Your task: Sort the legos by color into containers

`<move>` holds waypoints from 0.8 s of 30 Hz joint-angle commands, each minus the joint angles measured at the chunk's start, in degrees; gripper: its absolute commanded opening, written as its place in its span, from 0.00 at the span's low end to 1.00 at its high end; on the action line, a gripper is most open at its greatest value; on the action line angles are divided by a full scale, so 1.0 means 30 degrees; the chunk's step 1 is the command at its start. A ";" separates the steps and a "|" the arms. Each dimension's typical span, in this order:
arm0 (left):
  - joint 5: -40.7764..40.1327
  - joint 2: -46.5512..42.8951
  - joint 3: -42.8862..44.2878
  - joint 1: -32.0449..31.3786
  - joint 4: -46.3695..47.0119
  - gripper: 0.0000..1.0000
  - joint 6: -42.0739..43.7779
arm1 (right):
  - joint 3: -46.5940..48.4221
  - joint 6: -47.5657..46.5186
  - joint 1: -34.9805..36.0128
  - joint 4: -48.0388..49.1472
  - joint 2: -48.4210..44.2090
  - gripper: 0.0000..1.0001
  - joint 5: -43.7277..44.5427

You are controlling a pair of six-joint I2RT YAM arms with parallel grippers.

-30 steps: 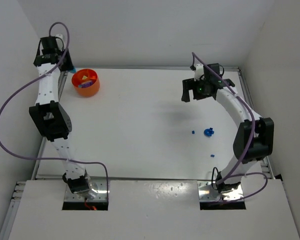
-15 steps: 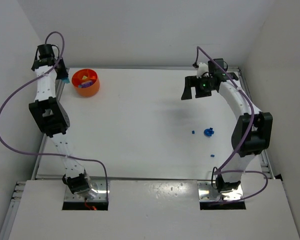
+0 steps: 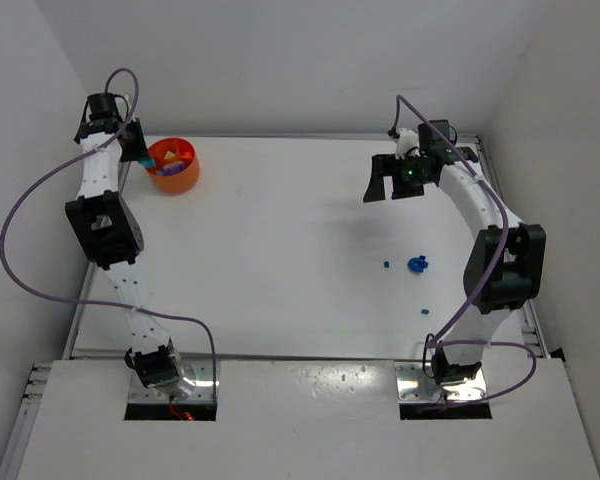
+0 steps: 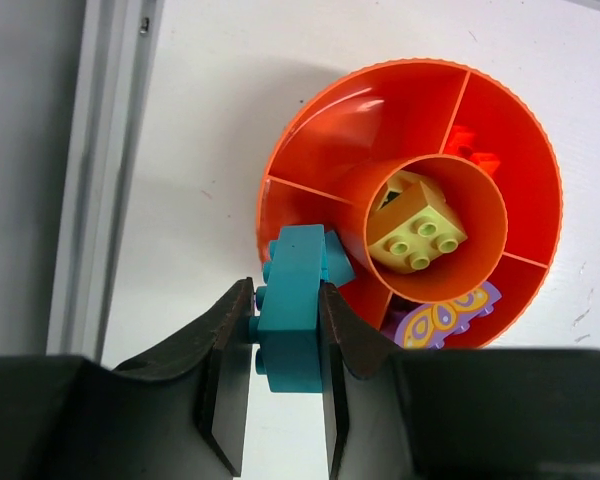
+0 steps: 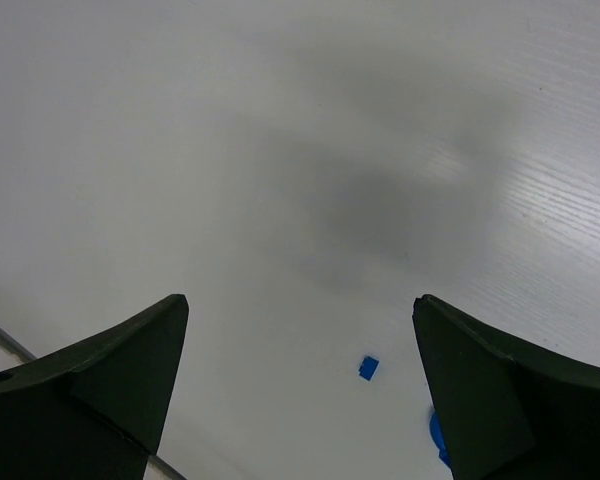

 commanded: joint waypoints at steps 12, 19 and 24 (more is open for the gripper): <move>0.1670 -0.1065 -0.1714 -0.1018 0.0544 0.07 -0.0277 | -0.0218 -0.0294 -0.0084 0.0717 -0.0496 0.94 -0.0210; 0.2693 -0.1739 -0.2919 -0.1401 0.0544 0.06 -0.0453 | -0.0218 -0.0819 -0.0084 0.0719 -0.0496 0.94 -0.0210; 0.3104 -0.2181 -0.3093 -0.2190 0.0544 0.06 -0.0453 | -0.0394 -0.0821 -0.0084 0.0719 -0.0496 0.94 -0.0210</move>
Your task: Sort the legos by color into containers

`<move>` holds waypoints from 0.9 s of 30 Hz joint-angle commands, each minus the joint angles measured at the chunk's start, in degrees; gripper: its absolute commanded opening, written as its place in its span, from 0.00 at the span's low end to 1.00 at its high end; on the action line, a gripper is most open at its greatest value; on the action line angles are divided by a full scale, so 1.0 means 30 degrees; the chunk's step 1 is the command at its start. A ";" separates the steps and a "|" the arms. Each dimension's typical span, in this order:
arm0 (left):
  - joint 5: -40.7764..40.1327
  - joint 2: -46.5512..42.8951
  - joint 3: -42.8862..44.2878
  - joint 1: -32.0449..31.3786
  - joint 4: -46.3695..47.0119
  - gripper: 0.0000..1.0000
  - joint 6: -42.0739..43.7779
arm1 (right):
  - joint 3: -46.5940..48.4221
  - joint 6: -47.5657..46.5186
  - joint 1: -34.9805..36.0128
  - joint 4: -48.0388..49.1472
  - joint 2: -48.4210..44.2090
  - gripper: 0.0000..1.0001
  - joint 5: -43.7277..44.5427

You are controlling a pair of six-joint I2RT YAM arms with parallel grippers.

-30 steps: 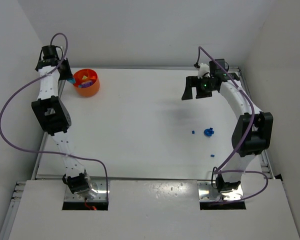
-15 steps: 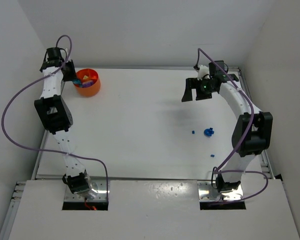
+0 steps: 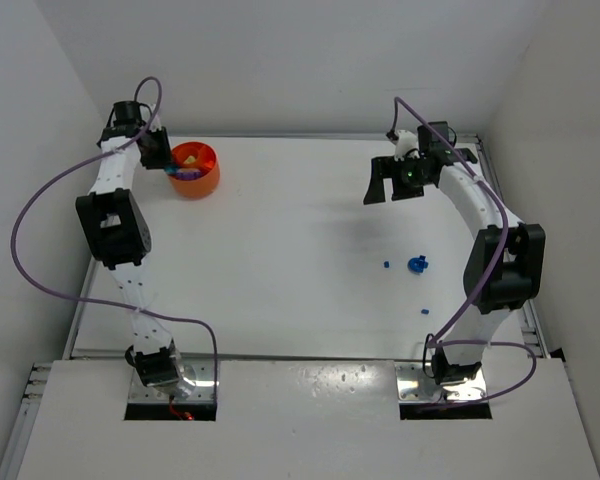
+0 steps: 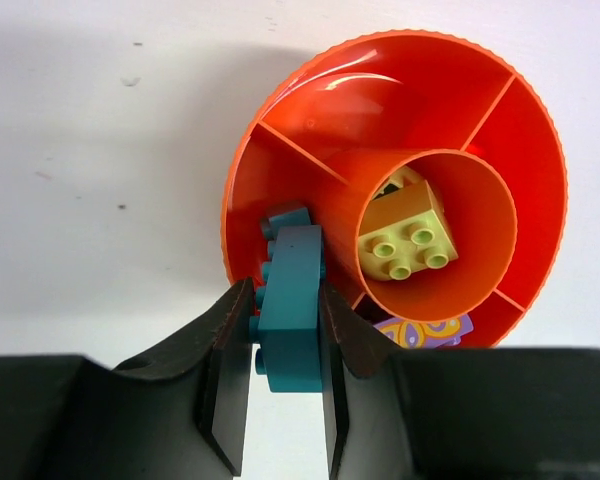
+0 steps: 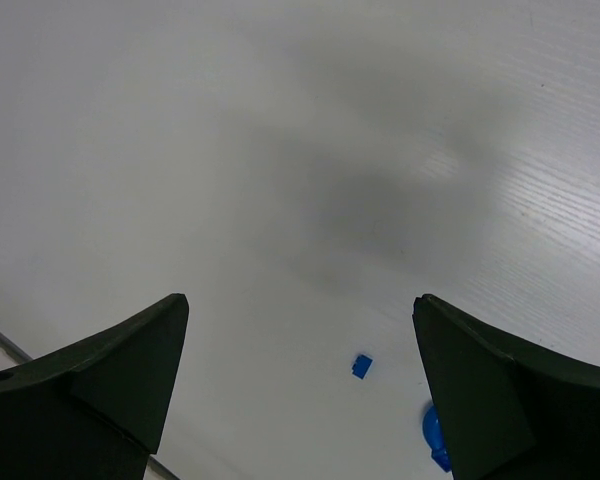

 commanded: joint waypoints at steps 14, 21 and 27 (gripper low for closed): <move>0.2127 -0.2871 -0.2382 -0.3379 -0.1318 0.04 0.2144 | -0.0806 -0.0480 -0.0084 0.0785 -0.1024 0.94 -0.0210; 0.1016 -0.2697 -0.2384 -0.4112 -0.1496 0.12 0.2498 | -0.0806 -0.0480 -0.0084 0.0785 -0.1024 0.94 -0.0210; -0.1031 -0.2143 -0.1771 -0.4287 -0.1320 0.16 0.1446 | -0.0806 -0.0480 -0.0084 0.0785 -0.1024 0.94 -0.0210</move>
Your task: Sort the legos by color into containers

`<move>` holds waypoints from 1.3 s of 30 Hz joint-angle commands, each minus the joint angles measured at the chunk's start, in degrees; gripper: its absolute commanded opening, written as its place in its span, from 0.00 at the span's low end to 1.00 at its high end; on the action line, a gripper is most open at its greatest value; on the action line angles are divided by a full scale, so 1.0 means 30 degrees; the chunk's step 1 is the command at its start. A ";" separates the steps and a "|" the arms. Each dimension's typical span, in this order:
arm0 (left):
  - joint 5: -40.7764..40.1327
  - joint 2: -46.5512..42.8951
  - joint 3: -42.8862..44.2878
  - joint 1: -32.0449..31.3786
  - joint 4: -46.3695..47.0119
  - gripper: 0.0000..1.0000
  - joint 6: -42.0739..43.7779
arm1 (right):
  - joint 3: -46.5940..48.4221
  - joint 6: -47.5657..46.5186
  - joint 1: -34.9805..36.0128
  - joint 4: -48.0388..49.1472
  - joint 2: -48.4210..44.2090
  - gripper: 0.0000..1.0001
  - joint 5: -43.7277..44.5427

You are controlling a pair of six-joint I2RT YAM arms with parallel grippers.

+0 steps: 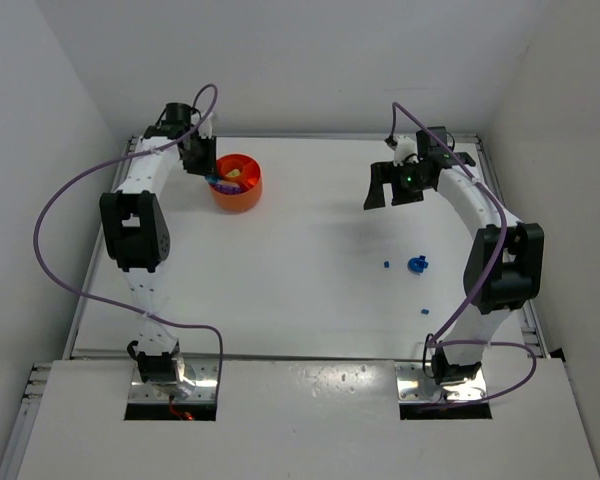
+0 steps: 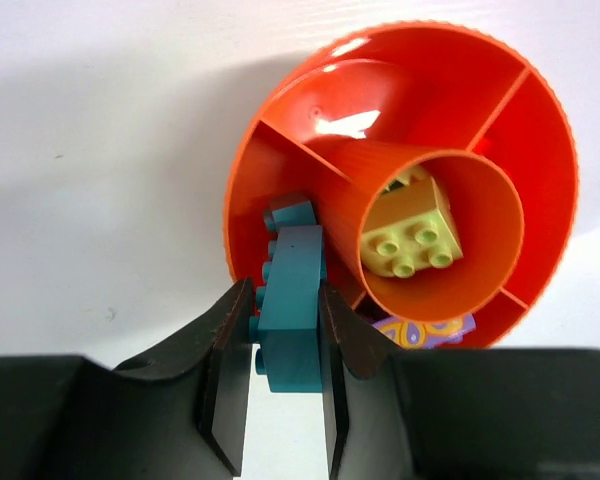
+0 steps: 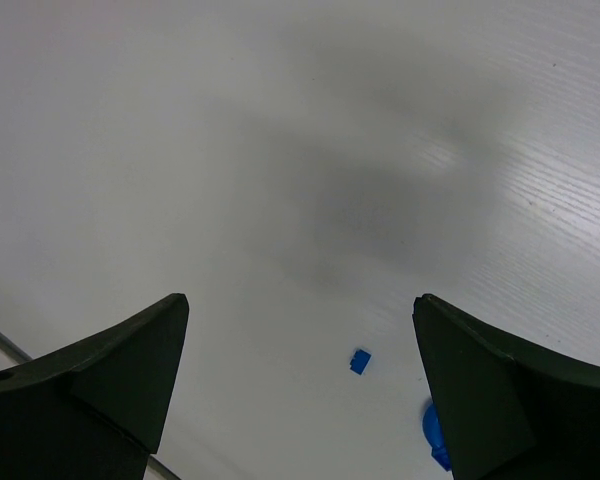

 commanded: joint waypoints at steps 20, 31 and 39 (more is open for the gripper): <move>-1.0540 0.1278 0.2789 0.0766 0.0601 0.04 0.1152 | 0.0186 -0.0400 -0.0084 0.0530 -0.0650 0.94 -0.0034; -0.9844 0.2069 0.2789 0.2960 0.1158 0.09 0.1360 | 0.0186 -0.0576 -0.0084 0.0530 -0.0650 0.94 0.0141; -0.7731 0.1398 0.2408 0.3549 0.1158 0.50 0.0540 | 0.0186 -0.0576 -0.0084 0.0530 -0.0826 0.94 0.0141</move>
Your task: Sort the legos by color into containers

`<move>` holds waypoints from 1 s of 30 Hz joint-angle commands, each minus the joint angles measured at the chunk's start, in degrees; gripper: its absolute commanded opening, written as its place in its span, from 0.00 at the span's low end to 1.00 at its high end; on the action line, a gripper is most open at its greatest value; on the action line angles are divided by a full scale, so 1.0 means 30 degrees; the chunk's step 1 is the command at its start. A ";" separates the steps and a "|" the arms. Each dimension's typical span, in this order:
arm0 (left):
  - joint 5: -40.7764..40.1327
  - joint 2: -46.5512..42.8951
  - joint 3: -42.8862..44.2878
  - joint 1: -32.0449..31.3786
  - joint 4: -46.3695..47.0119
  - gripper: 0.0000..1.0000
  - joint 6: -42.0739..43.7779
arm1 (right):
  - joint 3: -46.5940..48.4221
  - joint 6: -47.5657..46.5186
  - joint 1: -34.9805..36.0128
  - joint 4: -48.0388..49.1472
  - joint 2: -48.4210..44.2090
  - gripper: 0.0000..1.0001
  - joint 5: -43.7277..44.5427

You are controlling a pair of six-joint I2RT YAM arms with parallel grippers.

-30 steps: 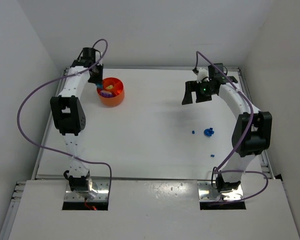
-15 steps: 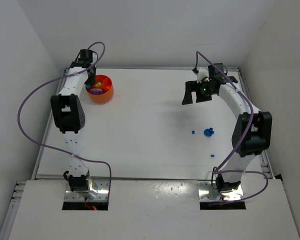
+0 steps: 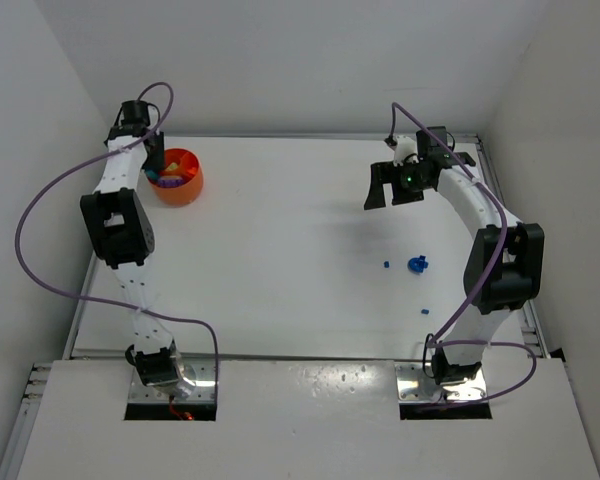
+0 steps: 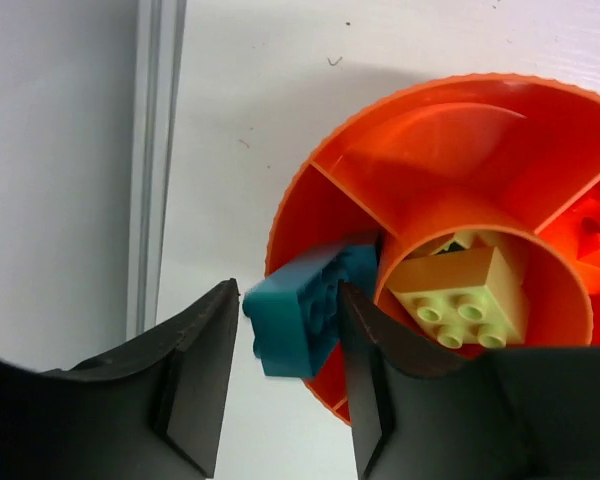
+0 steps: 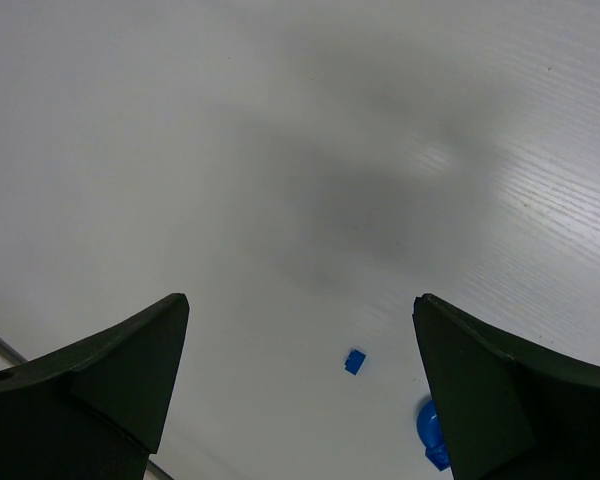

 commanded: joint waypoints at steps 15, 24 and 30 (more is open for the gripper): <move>0.6110 -0.3984 -0.0019 0.0579 0.2339 1.00 -0.0842 | -0.0605 -0.0839 -0.0084 0.0691 -0.1557 0.94 0.0061; 0.9729 -0.5827 -0.0833 0.0959 0.4532 1.00 -0.2658 | -0.1365 -0.1601 -0.0318 0.0691 -0.2084 0.94 0.1726; 1.5220 -0.6213 -0.1425 -0.0472 0.2903 1.00 0.1931 | -0.2829 -0.2508 -0.2101 -0.0478 -0.2494 0.71 0.3455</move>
